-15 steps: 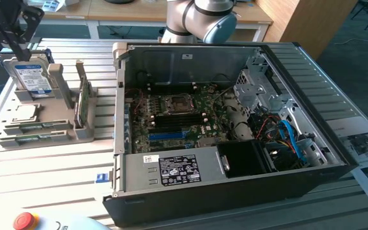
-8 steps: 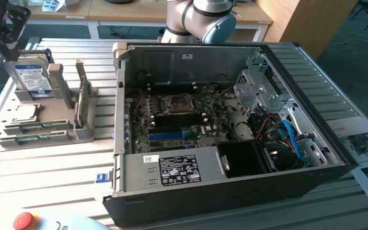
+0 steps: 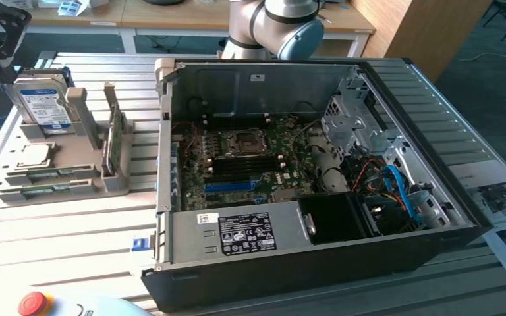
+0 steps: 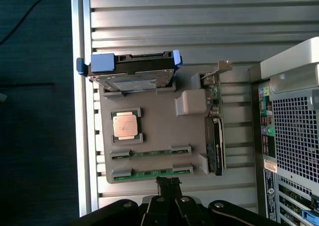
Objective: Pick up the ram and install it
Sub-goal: 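Reach for the ram, then pick up the ram and move it above insertion slot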
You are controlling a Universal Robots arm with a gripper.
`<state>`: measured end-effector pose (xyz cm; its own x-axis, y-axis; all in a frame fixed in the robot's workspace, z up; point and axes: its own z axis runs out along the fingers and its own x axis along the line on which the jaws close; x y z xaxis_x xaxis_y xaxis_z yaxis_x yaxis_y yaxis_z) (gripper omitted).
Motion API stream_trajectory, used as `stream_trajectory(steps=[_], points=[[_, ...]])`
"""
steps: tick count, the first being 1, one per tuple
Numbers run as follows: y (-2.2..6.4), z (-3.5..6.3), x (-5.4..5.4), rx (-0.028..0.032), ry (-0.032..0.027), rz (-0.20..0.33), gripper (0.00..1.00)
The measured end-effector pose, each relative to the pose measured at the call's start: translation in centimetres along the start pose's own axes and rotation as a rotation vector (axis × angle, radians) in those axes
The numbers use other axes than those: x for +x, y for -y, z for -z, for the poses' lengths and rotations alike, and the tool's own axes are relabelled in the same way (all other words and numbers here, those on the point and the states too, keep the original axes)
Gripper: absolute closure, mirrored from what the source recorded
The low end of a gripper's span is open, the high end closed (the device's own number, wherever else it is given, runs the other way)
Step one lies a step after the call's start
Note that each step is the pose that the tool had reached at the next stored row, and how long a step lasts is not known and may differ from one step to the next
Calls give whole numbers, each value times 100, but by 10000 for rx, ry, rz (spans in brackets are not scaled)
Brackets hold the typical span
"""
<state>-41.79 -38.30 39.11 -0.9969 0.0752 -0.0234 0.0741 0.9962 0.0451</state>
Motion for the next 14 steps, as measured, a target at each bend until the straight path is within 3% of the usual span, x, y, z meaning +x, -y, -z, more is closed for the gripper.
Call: stream_trajectory(steps=[14], points=[[5, 2, 81, 1, -1, 0, 90]])
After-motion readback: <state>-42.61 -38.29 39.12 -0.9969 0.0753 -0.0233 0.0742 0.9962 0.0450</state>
